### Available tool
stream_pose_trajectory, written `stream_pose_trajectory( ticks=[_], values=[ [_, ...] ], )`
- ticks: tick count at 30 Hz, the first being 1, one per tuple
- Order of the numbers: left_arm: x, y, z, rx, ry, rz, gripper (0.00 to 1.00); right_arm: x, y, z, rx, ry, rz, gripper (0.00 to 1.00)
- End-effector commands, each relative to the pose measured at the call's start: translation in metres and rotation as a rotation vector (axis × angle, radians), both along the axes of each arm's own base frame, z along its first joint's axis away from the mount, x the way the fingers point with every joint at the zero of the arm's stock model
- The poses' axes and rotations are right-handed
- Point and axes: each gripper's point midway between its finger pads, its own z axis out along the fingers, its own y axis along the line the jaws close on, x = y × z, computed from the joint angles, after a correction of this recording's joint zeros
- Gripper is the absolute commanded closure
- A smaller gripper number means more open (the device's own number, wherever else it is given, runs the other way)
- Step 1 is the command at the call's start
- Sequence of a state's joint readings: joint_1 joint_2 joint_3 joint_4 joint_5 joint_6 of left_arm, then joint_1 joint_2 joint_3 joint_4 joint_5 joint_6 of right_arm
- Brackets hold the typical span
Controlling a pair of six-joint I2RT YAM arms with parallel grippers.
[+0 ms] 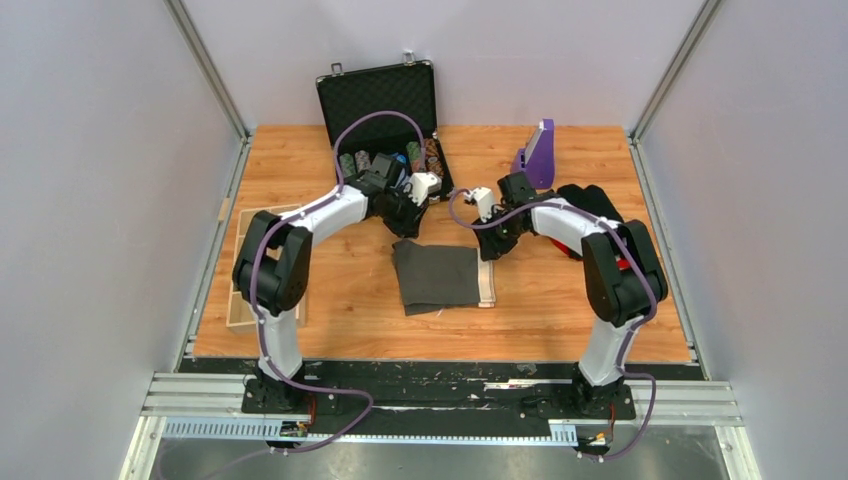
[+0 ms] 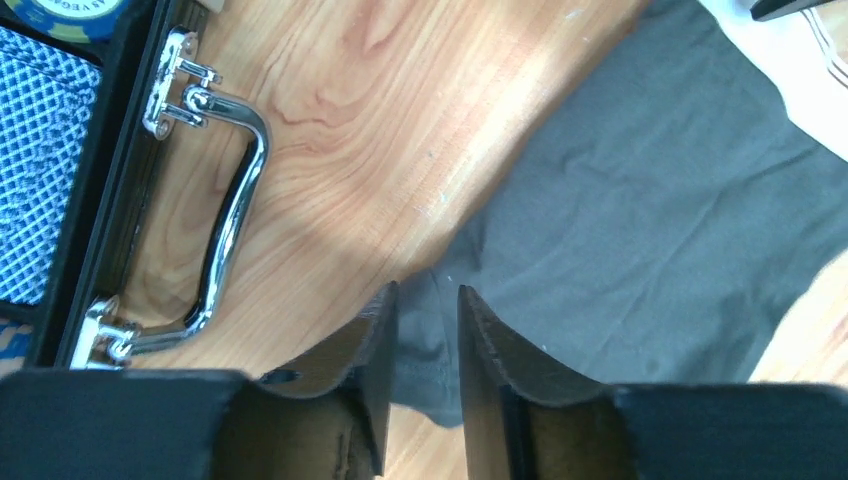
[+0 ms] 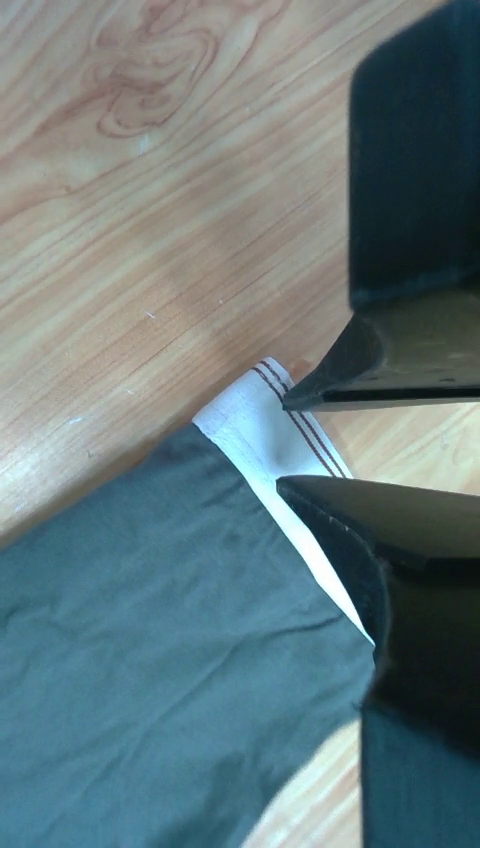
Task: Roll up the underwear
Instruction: Fold the underwear at the center of the board.
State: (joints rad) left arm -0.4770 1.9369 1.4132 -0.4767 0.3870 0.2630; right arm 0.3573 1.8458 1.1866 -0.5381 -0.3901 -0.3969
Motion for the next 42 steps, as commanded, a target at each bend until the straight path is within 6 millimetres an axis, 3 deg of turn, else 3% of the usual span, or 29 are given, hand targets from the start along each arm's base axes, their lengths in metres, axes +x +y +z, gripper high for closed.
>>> stream_pose_trajectory(
  ticks=[1,2,4,6,7,9,10,12,14,17,23,31,42],
  values=[
    [-0.012,-0.005,0.102,-0.167,-0.229,-0.047,0.59,0.016,0.009,0.09,0.128,-0.169,0.037,0.64],
    [-0.012,-0.007,0.12,-0.204,-0.306,-0.062,0.52,0.009,0.012,0.111,0.183,-0.214,0.083,0.61],
    [-0.034,0.001,0.141,-0.236,-0.407,-0.109,0.45,-0.013,0.016,0.147,0.279,-0.34,0.211,0.55],
    [-0.063,0.007,0.143,-0.226,-0.48,-0.218,0.43,-0.042,0.017,0.175,0.336,-0.53,0.353,0.5],
    [-0.084,0.009,0.139,-0.241,-0.486,-0.28,0.43,-0.057,0.016,0.177,0.339,-0.62,0.442,0.47],
    [-0.119,0.01,0.119,-0.213,-0.49,-0.431,0.42,-0.084,0.016,0.166,0.35,-0.725,0.554,0.39],
    [-0.139,0.008,0.102,-0.184,-0.47,-0.518,0.42,-0.095,0.016,0.152,0.334,-0.754,0.604,0.36],
    [-0.167,0.003,0.085,-0.16,-0.455,-0.644,0.41,-0.113,0.013,0.123,0.29,-0.767,0.688,0.36],
    [-0.181,0.0,0.068,-0.137,-0.429,-0.702,0.4,-0.127,0.011,0.098,0.262,-0.756,0.749,0.35],
    [-0.176,-0.001,0.045,-0.064,-0.473,-0.758,0.39,-0.138,0.012,0.077,0.242,-0.732,0.802,0.35],
    [-0.175,0.006,0.004,0.027,-0.499,-0.844,0.38,-0.138,0.016,0.061,0.247,-0.698,0.812,0.35],
    [-0.183,0.01,-0.012,0.077,-0.423,-0.951,0.43,-0.128,0.014,0.034,0.187,-0.636,0.784,0.4],
    [-0.197,0.017,-0.03,0.143,-0.287,-1.054,0.49,-0.129,0.008,0.016,0.153,-0.599,0.784,0.42]
  ],
)
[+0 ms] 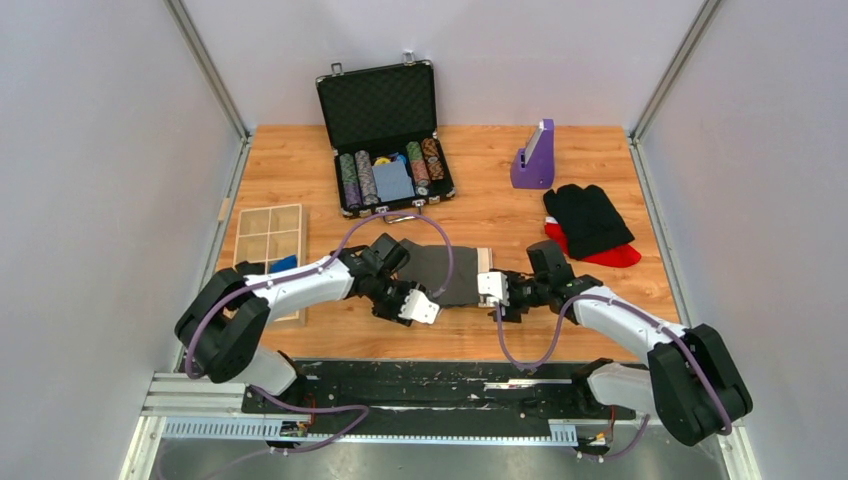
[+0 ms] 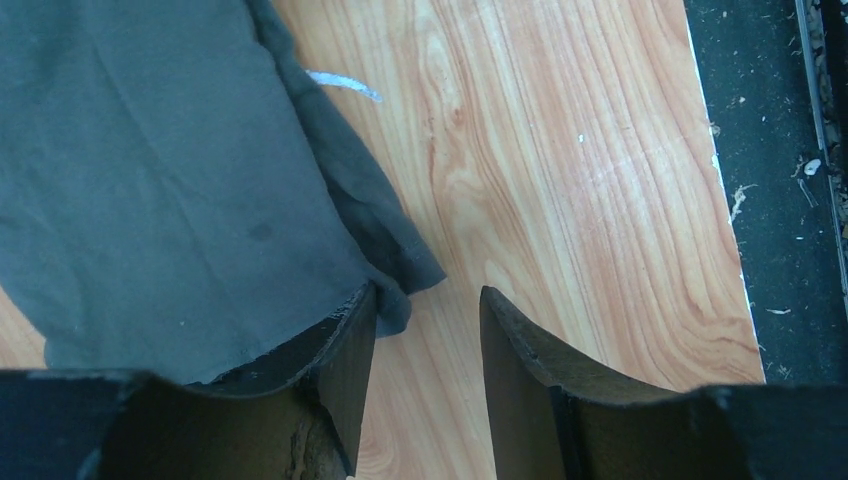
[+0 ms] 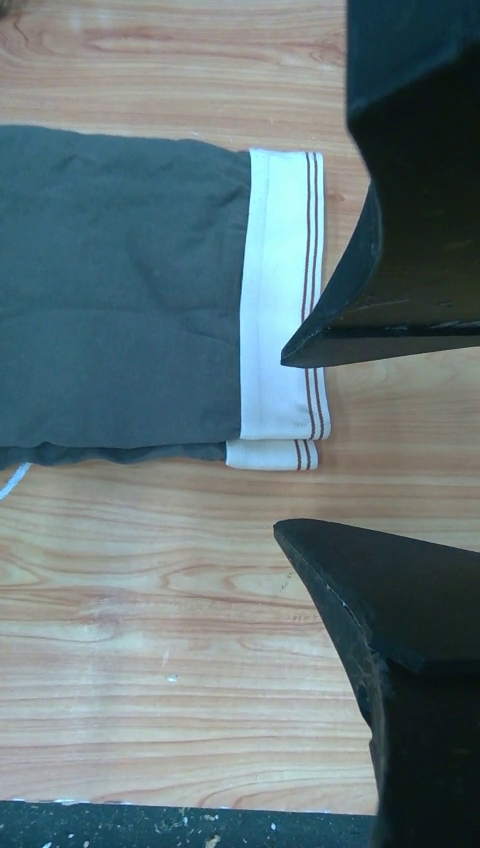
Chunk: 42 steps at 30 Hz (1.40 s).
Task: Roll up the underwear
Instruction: Fold the underwear at the center of the board.
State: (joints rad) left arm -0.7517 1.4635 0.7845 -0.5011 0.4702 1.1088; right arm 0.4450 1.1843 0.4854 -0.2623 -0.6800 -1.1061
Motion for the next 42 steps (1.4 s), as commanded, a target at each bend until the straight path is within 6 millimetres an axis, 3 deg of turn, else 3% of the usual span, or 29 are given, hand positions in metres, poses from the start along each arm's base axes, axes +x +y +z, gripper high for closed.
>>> stream_pose_trajectory(
  ticks=[1,6,13,18,26,29,34,42],
  values=[
    [-0.004,-0.004,0.001,0.038,0.023,-0.047,0.5,0.0,0.001,-0.007,-0.009,-0.027,0.027,0.42],
    [0.001,-0.013,0.001,0.028,-0.004,-0.025,0.49,-0.005,-0.002,-0.016,-0.029,-0.043,0.063,0.41],
    [0.009,-0.019,-0.001,0.013,-0.085,-0.004,0.52,0.005,0.002,-0.016,-0.012,-0.046,0.027,0.44],
    [0.008,-0.013,-0.008,0.011,-0.151,-0.038,0.55,0.008,0.004,-0.019,-0.012,-0.058,0.02,0.48],
    [0.004,-0.007,-0.015,0.037,-0.183,-0.076,0.64,0.004,0.0,-0.027,-0.031,-0.043,0.017,0.63],
    [0.006,-0.007,-0.015,0.038,-0.188,-0.063,0.76,0.005,-0.001,-0.028,-0.037,-0.042,0.008,0.72],
    [0.013,-0.011,-0.001,0.002,-0.216,-0.011,0.99,0.011,-0.001,-0.019,-0.036,-0.031,-0.032,0.9],
    [0.02,-0.011,0.032,-0.066,-0.223,0.117,1.0,0.006,0.005,0.011,-0.009,0.06,-0.055,0.95]
  ],
)
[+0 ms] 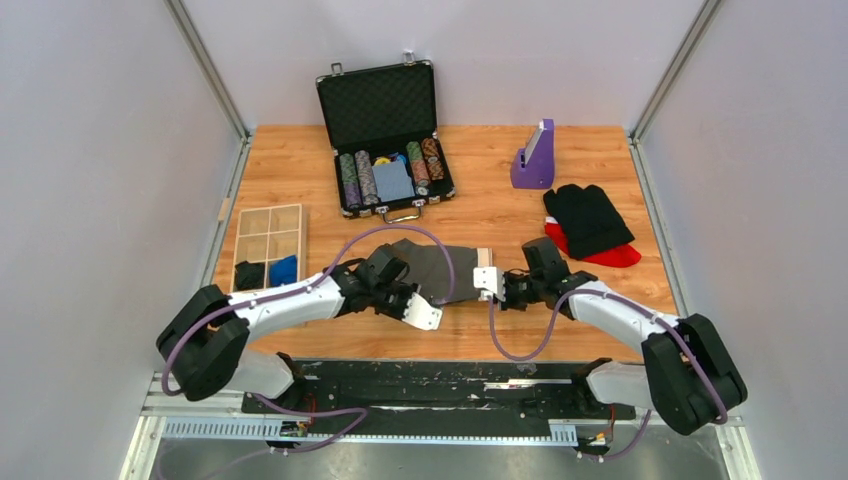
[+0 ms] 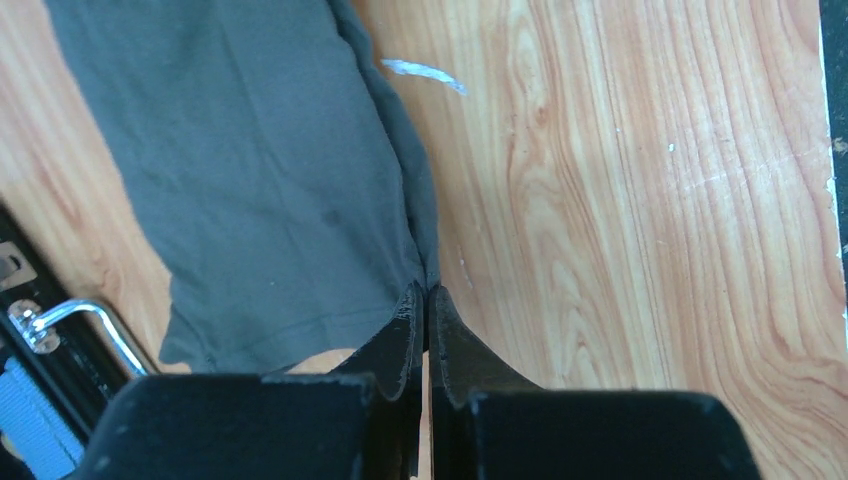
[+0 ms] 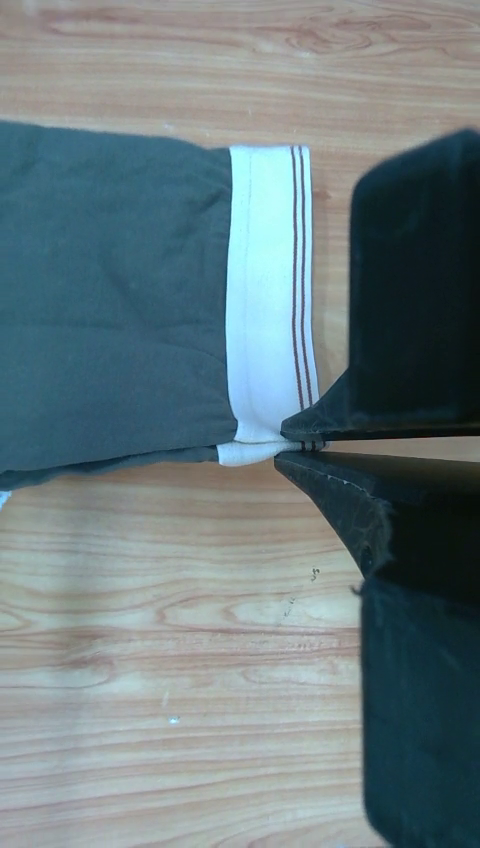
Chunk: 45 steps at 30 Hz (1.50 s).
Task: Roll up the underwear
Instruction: Fold the underwear at the center of the board.
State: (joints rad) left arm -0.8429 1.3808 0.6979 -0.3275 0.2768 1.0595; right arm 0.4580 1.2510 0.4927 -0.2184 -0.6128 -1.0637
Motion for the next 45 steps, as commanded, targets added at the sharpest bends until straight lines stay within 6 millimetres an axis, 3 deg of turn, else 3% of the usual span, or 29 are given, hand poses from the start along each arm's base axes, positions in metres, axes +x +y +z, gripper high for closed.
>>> stream_pose_trajectory(
  ticks=[1,8,17,25,34,45],
  values=[
    [0.005,-0.004,0.028,-0.078,-0.001,0.083,1.0,-0.006,0.008,0.027,0.043,0.054,0.0,0.95],
    [-0.007,0.002,0.039,-0.08,0.125,0.138,1.0,-0.021,0.008,0.04,0.03,0.173,0.012,0.95],
    [0.007,0.013,0.041,-0.104,0.305,0.295,1.0,-0.027,0.005,0.039,-0.017,0.314,0.001,0.96],
    [0.008,0.005,0.041,-0.044,0.516,0.257,1.0,0.005,0.007,0.045,-0.006,0.437,-0.067,0.96],
    [0.051,0.009,0.045,-0.029,0.669,0.312,1.0,0.044,0.01,0.057,0.017,0.547,-0.107,0.97],
    [0.077,0.012,0.057,-0.058,0.752,0.364,1.0,0.073,0.013,0.069,0.028,0.619,-0.103,0.99]
  ],
)
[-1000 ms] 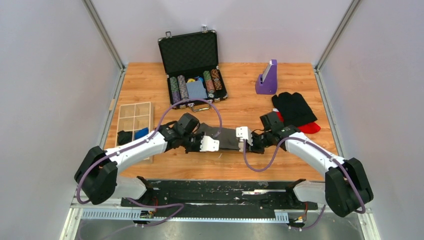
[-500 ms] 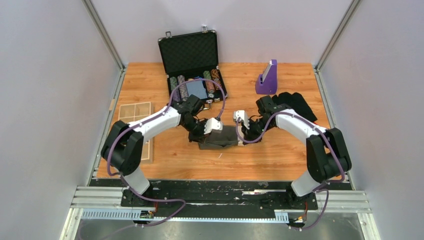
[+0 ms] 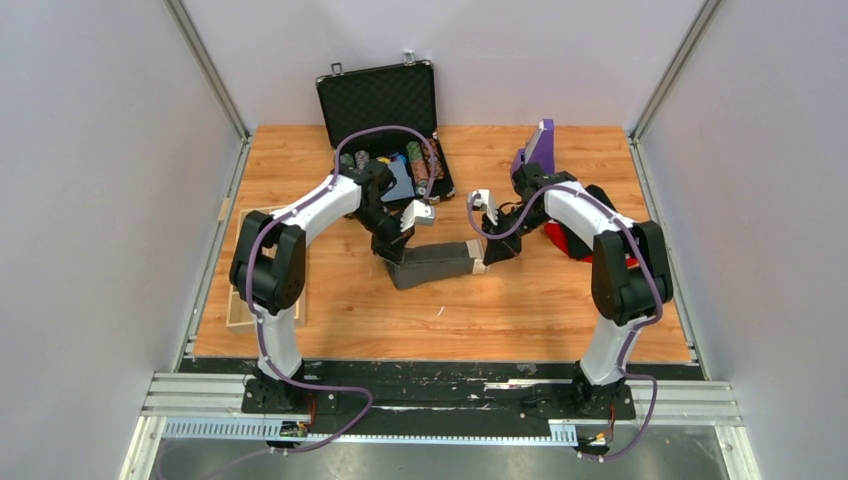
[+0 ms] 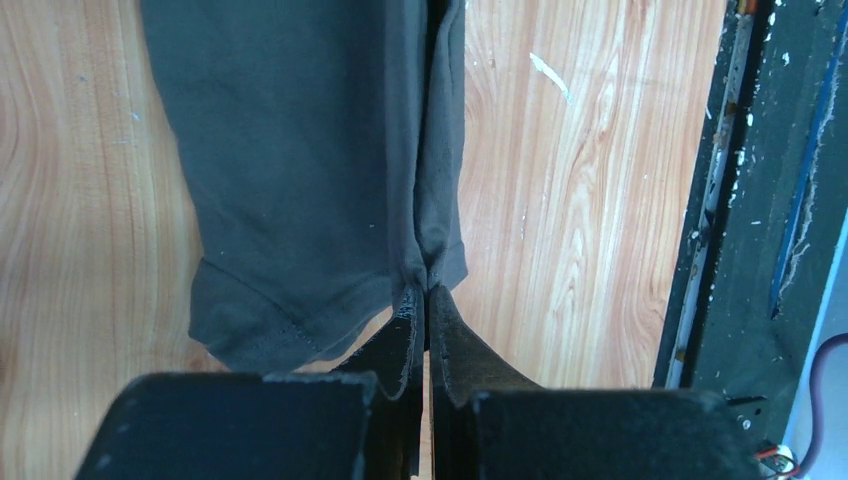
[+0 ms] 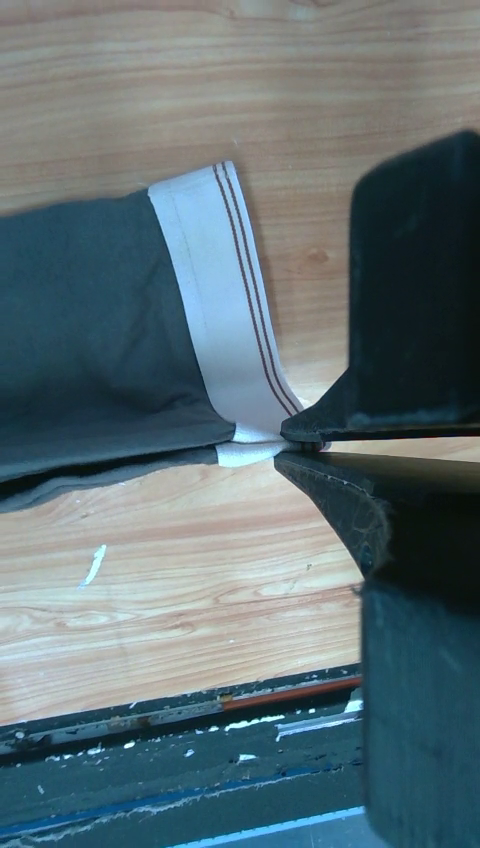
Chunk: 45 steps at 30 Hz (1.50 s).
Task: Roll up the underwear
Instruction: Fold the underwear at the center of the board.
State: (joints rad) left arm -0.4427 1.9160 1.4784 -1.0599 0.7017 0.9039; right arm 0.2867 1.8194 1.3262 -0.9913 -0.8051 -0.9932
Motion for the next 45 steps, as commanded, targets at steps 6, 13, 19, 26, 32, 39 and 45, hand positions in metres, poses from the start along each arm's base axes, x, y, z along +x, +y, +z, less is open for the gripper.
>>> stream_pose_trajectory(
  ticks=[6,13,19,26,32,39,45],
  values=[
    [-0.013,-0.002,0.02,-0.042,0.067,0.005,1.0,-0.016,0.005,0.022,0.049,0.047,0.039,1.0],
    [-0.059,0.005,0.024,-0.034,0.114,-0.023,1.0,-0.066,0.0,0.027,0.046,0.09,0.039,1.0],
    [-0.089,0.003,0.029,-0.034,0.139,-0.031,1.0,-0.094,0.002,0.028,0.046,0.158,0.032,1.0],
    [-0.059,0.003,0.022,0.023,0.126,-0.025,1.0,-0.07,0.0,0.011,-0.003,0.196,0.011,1.0],
    [-0.022,0.011,0.015,0.063,0.099,-0.028,1.0,-0.035,-0.003,0.006,-0.004,0.227,-0.046,1.0],
    [-0.001,0.016,0.001,0.102,0.131,-0.033,1.0,-0.004,0.002,-0.01,-0.048,0.281,-0.07,1.0],
    [0.011,0.02,-0.003,0.133,0.095,0.015,1.0,0.016,0.012,-0.006,-0.023,0.276,-0.073,1.0]
  ],
)
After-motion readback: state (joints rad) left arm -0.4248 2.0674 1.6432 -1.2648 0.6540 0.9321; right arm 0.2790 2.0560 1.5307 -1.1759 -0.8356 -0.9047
